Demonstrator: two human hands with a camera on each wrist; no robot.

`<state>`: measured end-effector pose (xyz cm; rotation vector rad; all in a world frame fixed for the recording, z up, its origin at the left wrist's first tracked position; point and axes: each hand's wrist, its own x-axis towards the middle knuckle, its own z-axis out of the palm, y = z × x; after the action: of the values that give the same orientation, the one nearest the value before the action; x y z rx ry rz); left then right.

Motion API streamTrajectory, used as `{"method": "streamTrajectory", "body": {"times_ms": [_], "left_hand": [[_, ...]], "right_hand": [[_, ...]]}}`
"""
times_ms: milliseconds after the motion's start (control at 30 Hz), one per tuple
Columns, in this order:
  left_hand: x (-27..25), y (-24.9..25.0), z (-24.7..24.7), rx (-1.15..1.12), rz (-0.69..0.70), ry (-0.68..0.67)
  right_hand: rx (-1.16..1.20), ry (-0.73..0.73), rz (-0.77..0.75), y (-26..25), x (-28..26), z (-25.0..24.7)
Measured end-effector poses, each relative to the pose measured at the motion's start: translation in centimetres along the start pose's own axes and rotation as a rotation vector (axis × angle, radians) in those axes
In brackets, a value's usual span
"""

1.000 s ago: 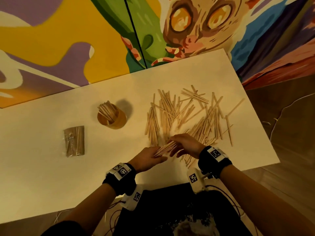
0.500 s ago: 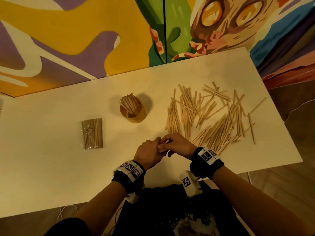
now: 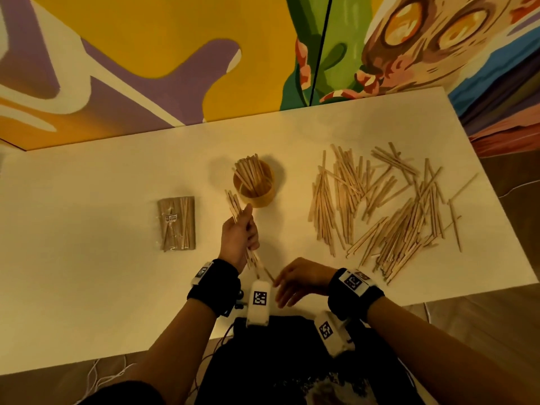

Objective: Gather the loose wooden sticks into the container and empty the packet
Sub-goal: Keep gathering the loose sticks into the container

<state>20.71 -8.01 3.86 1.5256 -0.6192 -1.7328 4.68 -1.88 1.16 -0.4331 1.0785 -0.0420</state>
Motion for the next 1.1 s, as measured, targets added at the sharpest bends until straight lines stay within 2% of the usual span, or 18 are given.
{"method": "streamTrajectory", "body": {"times_ms": [67, 200, 467, 567, 633, 700, 767, 833, 900, 1000, 1100], "left_hand": [[0.2, -0.1, 0.1, -0.045, -0.003, 0.008], [0.0, -0.4, 1.2, -0.059, -0.007, 0.010], [-0.2, -0.1, 1.7, 0.017, 0.056, -0.087], [0.0, 0.3, 1.8, 0.051, 0.061, -0.118], [0.0, 0.4, 1.8, 0.130, 0.040, -0.137], [0.0, 0.1, 1.5, 0.279, 0.002, -0.164], [-0.2, -0.4, 1.2, 0.477, -0.023, -0.200], [-0.3, -0.8, 1.0, 0.696, -0.056, -0.247], [-0.5, -1.0, 1.1, 0.862, -0.039, -0.297], [-0.7, -1.3, 1.7, 0.997, 0.032, -0.324], [-0.8, -1.5, 2.2, 1.081, 0.049, -0.283]], "right_hand": [[-0.014, -0.087, 0.022, -0.8, -0.2, 0.9], [-0.012, -0.015, -0.093, -3.2, -1.0, 2.3], [0.304, -0.117, -0.196, -4.2, -1.4, 2.6], [0.336, -0.122, -0.228, -4.5, -1.3, 2.6], [0.221, -0.087, -0.213, -4.7, -1.4, 2.1], [0.084, 0.060, -0.243, -5.3, -1.7, 1.0], [0.070, 0.284, -0.393, -6.5, -2.0, -0.7], [0.050, 0.426, -0.546, -7.7, -2.6, -2.1], [-0.174, 0.482, -0.607, -8.4, -2.5, -2.3], [-0.660, 0.476, -0.586, -7.7, -1.5, -0.4], [-0.770, 0.555, -0.605, -6.8, -0.6, 0.2]]}}
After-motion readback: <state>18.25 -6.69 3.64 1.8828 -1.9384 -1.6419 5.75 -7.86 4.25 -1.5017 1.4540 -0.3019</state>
